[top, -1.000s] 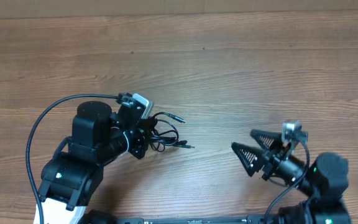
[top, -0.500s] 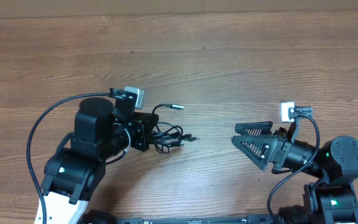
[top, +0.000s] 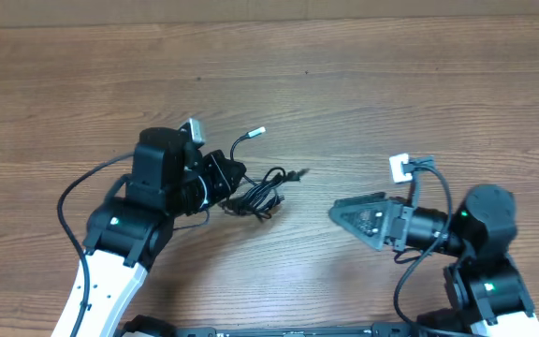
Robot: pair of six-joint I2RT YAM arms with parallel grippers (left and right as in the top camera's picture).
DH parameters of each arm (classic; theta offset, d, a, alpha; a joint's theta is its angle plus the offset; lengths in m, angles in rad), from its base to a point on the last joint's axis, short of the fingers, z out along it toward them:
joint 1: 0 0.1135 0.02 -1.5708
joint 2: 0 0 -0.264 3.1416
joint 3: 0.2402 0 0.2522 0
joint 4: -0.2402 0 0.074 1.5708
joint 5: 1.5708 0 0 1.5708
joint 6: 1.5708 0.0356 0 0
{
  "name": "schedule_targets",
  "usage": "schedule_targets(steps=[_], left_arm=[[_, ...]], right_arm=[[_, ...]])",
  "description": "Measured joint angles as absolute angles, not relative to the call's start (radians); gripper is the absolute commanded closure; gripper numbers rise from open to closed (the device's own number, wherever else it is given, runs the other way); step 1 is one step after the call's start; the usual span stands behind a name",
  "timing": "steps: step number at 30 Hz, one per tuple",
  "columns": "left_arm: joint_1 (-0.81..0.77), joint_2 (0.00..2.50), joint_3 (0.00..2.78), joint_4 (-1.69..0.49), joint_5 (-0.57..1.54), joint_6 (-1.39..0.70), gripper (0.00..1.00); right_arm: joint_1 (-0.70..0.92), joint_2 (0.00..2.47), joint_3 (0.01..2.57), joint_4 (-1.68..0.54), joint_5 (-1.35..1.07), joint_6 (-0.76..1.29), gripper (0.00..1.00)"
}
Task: Untangle cables
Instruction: 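Move the right gripper to the held cables and grasp a strand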
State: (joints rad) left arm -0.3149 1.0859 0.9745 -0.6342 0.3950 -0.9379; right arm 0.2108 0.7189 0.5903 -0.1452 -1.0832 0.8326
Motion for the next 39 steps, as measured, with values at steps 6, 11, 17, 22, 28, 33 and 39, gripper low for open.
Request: schedule_targets(steps=[6, 11, 17, 22, 28, 33, 39], left_arm=[[-0.315, 1.101, 0.974, -0.633, 0.415, -1.147, 0.96], [-0.315, 1.101, 0.974, -0.630, 0.429, -1.223, 0.96], [-0.315, 1.101, 0.974, -0.632, 0.445, -1.251, 0.96], [-0.320, 1.101, 0.974, -0.632, 0.464, -1.267, 0.96], [-0.365, 1.101, 0.974, -0.632, 0.469, -1.305, 0.96], [-0.380, 1.101, 0.974, -0.636, 0.472, -1.353, 0.96], [-0.380, 1.102, 0.974, -0.638, 0.452, -1.368, 0.96]], right_arm=[[0.412, 0.871, 0.590, -0.159, -0.925, 0.679, 0.12], [0.532, 1.053, 0.593, 0.038, -0.844, 0.642, 0.12], [0.588, 1.204, 0.593, 0.195, -0.818, 0.635, 0.15], [0.590, 1.226, 0.593, 0.209, -0.788, 0.633, 0.15], [0.590, 1.226, 0.593, 0.242, -0.751, 0.628, 0.26], [0.590, 1.226, 0.593, 0.248, -0.722, 0.628, 0.94], [0.591, 1.226, 0.593, 0.146, -0.710, 0.624, 0.96]])
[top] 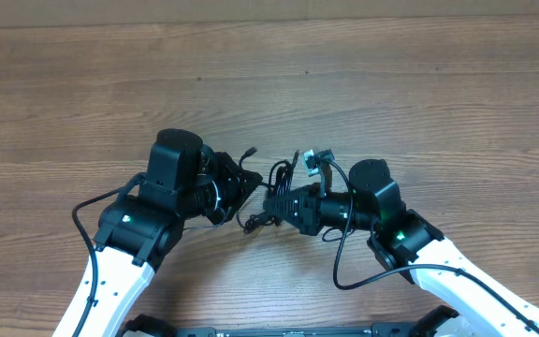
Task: Untangle cables
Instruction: 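Move the right gripper to the held cables and grasp a strand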
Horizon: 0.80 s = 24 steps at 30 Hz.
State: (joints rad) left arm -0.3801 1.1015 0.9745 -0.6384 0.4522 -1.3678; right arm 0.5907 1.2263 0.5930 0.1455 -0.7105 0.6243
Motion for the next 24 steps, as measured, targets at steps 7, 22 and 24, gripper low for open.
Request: schedule_targets(steps=[7, 22, 24], left_arm=[[-0.380, 1.102, 0.974, -0.636, 0.406, -1.359, 0.01], [-0.380, 1.102, 0.975, -0.702, 0.358, -1.129, 0.00], [-0.380, 1.102, 0.975, -0.735, 0.353, -1.122, 0.01]], right_arm=[[0.591, 1.226, 0.593, 0.120, -0.728, 0.612, 0.96], [0.485, 1.229, 0.593, 0.210, -1.103, 0.424, 0.96], [0.441, 1.229, 0.593, 0.211, -1.142, 0.383, 0.96]])
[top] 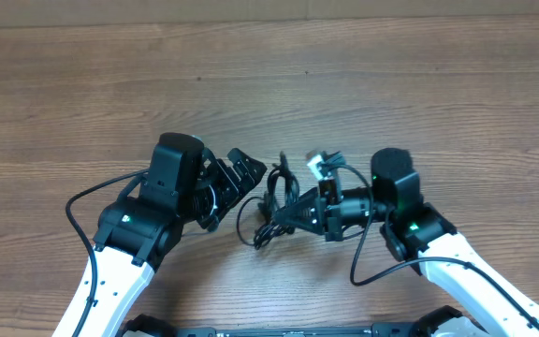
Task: Untangle cables
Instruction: 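Move the right gripper to the held cables and grasp a strand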
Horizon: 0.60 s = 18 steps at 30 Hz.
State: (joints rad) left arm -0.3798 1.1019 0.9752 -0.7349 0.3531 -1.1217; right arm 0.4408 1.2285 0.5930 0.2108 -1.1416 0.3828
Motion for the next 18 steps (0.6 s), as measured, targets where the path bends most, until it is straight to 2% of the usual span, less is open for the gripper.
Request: schedule_targets(steps=[4, 10, 17, 18], left_arm=[[-0.380, 1.102, 0.975, -0.771, 0.332, -1.082, 0.00], [-0.380, 1.102, 0.975, -0.761, 0.324, -0.731, 0.01], [-0.379, 1.102, 0.975, -0.727, 0.389, -0.422, 0.26], [-0.379, 1.102, 0.975, -0.726, 0.409, -0.373, 0.25]], right_arm=[[0.343, 1.229, 0.593, 0.217, -1.189, 0.338, 0.96], [0.268, 1.229, 0.593, 0.265, -1.347, 0.324, 0.96], [0.268, 1.229, 0.593, 0.320, -1.485, 0.316, 0.96], [0.268, 1.229, 0.593, 0.323, -1.497, 0.317, 0.96]])
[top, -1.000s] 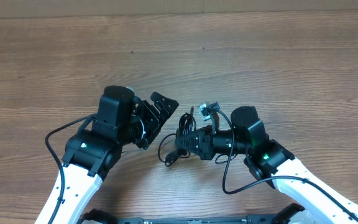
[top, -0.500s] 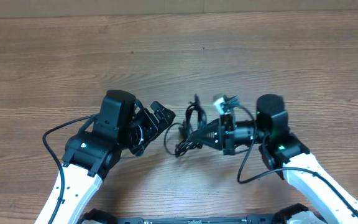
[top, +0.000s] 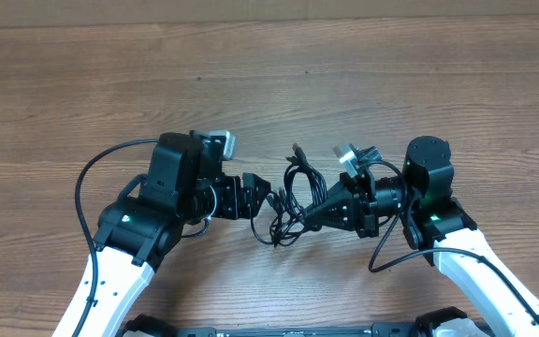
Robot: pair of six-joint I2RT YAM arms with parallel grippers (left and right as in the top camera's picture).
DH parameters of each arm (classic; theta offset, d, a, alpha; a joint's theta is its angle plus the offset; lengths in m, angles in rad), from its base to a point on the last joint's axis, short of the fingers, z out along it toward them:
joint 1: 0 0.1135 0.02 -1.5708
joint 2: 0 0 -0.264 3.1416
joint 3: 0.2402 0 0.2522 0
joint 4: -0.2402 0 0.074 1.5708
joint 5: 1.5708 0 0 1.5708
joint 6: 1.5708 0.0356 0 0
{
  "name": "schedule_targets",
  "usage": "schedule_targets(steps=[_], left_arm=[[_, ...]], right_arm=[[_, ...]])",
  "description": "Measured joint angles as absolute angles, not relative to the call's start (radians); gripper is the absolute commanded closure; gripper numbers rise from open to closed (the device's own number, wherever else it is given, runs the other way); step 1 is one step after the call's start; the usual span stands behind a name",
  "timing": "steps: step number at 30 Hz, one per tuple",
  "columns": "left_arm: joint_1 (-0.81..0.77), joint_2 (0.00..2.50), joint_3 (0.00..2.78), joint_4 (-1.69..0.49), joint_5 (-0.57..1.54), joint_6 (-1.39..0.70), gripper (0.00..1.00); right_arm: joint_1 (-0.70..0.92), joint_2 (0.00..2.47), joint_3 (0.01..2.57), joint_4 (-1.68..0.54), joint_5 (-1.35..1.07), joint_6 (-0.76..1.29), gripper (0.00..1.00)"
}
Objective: Untangle cables
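Note:
A tangled bundle of thin black cables [top: 289, 199] hangs between the two arms at the table's middle, with one plug end [top: 295, 148] sticking up and loops trailing down toward the front. My right gripper [top: 311, 216] points left and is shut on the bundle's right side. My left gripper [top: 258, 199] points right, its tips right at the bundle's left edge. Its dark fingers merge with the cables, so their state and any hold are unclear.
The wooden table [top: 269, 84] lies around both arms. Each arm's own black wire loops beside it, the left one [top: 92, 173] on the left and the right one [top: 386, 253] near the front. Both white forearms come in from the front edge.
My right gripper has moved to the right with the bundle in it. The left gripper, then open and apart from the cables, has turned at the wrist and now touches the bundle's left edge.
First my left gripper held the bundle at the left while the right arm stood far off at the right. Then both grippers met at the bundle. After that the right held it and the left stood open beside it. Now the bundle sits further right.

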State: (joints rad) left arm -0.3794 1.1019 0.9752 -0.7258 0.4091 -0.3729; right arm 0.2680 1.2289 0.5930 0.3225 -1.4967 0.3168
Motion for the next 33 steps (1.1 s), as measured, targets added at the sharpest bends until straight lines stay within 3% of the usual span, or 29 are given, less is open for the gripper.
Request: schedule_targets(steps=[9, 11, 33], left_arm=[[-0.379, 1.102, 0.976, -0.676, 0.536, -0.146, 0.13], [-0.379, 1.102, 0.975, -0.668, 0.547, -0.131, 0.00], [-0.379, 1.261, 0.975, -0.566, 0.599, -0.104, 0.00]], right_arm=[[0.268, 1.229, 0.593, 0.321, -1.537, 0.317, 0.96], [0.268, 1.229, 0.593, 0.321, -1.537, 0.317, 0.96], [0.268, 1.229, 0.593, 0.351, -1.536, 0.318, 0.96]])
